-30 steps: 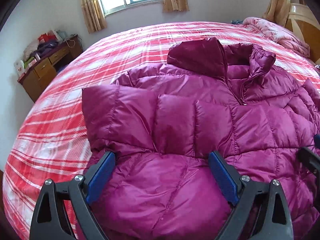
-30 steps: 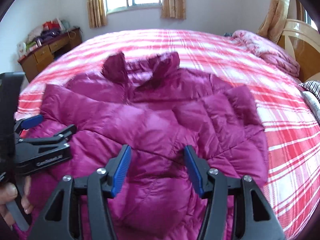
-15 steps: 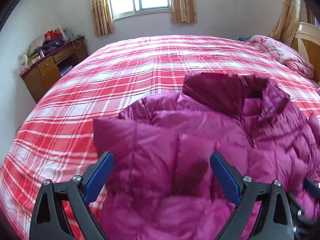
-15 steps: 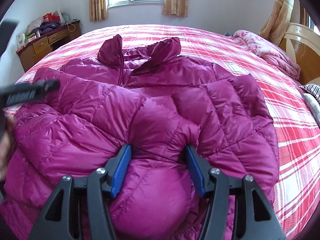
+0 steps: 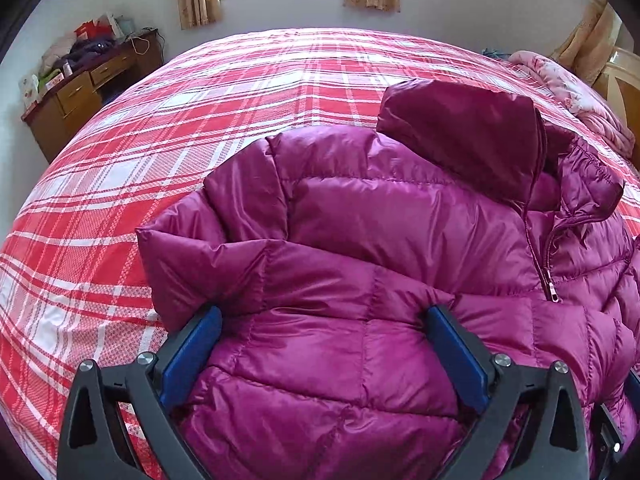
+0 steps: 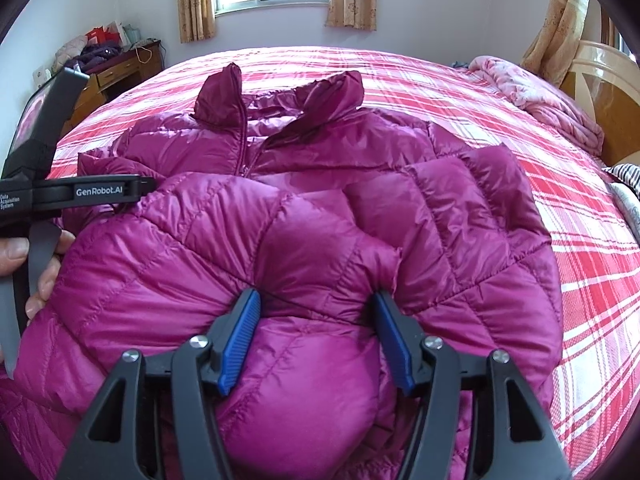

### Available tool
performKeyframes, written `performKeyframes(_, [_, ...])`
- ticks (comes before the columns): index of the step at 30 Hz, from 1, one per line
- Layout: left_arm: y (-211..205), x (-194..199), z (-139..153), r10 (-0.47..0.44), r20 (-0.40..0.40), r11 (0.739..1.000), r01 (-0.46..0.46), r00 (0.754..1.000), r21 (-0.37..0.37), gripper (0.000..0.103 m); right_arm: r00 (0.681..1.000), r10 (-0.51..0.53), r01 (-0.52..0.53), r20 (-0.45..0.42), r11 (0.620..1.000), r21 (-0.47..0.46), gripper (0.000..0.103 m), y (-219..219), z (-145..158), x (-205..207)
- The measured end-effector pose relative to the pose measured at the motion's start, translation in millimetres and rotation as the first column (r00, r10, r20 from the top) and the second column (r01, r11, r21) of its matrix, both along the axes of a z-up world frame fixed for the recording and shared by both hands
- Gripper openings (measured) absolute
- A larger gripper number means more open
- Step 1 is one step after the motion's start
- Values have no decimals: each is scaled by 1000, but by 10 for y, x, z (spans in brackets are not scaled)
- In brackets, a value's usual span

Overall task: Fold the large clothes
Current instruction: 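Grasp the jacket hem with the left gripper while the right gripper grasps the hem too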

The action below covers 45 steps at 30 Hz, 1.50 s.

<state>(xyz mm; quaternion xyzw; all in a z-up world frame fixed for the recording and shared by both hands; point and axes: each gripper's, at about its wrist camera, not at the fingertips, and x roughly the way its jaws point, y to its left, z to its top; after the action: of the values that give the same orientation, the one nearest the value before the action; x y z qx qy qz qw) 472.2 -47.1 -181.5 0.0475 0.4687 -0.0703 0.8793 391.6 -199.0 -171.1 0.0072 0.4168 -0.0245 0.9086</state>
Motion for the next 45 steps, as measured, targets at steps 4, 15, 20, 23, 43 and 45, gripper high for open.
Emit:
performKeyframes(4, [58,-71,66,-18,1,1000,18,1000,2,102,1000,24,-23,-10,998,57,62,-116,139,8])
performKeyframes(15, [-96,315,890,-33,106,994,44,994,-101,102,999,1,-3,38,998,62,64,-449,697,917])
performKeyframes(20, [-360,913,974,-1,78,992,11,997,-127,102,1000,7,-8,22,999,47,67,-531,775,1406])
performKeyframes(23, [-618,1233,904,-21,43,998,23,999,-53,102,1000,7,-7,11,999,37,70,-568,782,1682])
performKeyframes(43, [-520,546,455,-229,-3,973,229,973,42,10,993,75,-87,-95,988,-125,8,-622,406,1632])
performKeyframes(45, [-469,491,334,-221,-31,974,222,975,37,10,992,62,-75,-110,989,-124,7,-661,292,1566])
